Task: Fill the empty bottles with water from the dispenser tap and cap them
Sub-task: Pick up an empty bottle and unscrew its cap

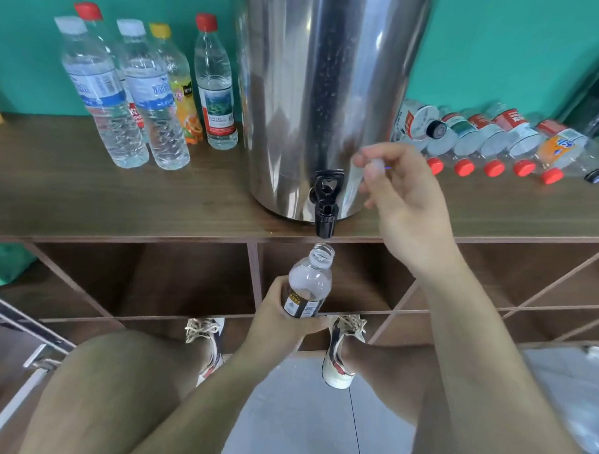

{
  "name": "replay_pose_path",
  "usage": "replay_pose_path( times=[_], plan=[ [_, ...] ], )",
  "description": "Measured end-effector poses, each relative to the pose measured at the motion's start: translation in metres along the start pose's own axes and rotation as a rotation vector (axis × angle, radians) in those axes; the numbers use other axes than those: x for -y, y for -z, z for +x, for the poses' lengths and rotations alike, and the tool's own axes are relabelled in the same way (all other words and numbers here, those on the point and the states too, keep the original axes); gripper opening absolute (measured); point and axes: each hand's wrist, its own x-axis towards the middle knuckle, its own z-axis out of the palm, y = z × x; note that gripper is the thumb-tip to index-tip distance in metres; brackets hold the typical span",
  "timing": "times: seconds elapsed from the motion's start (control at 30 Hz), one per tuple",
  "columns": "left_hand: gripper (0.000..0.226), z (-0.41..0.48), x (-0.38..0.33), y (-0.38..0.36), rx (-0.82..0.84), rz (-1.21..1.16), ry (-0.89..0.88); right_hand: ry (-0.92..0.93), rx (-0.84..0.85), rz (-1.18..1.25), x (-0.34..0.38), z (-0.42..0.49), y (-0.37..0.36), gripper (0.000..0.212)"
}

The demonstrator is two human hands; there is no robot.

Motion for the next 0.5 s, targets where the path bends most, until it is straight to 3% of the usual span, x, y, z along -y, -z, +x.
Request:
replay_pose_path(
  times=[0.1,0.23,0.5],
  plan=[
    [0.064,0.011,0.007,-0.007,-0.012,-0.005,-0.001,0.083,0.060,-0.088,0.015,0.004,-0.004,0.027],
    [0.064,0.023,0.011,-0.011,-0.027,-0.017,0.001,0.087,0.044,-0.131,0.019,-0.002,-0.009,0.026],
    [0.066,0.029,0.012,-0.013,-0.048,-0.074,-0.007,-0.114,-0.036,-0.088,0.006,-0.003,-0.001,0.032]
  ],
)
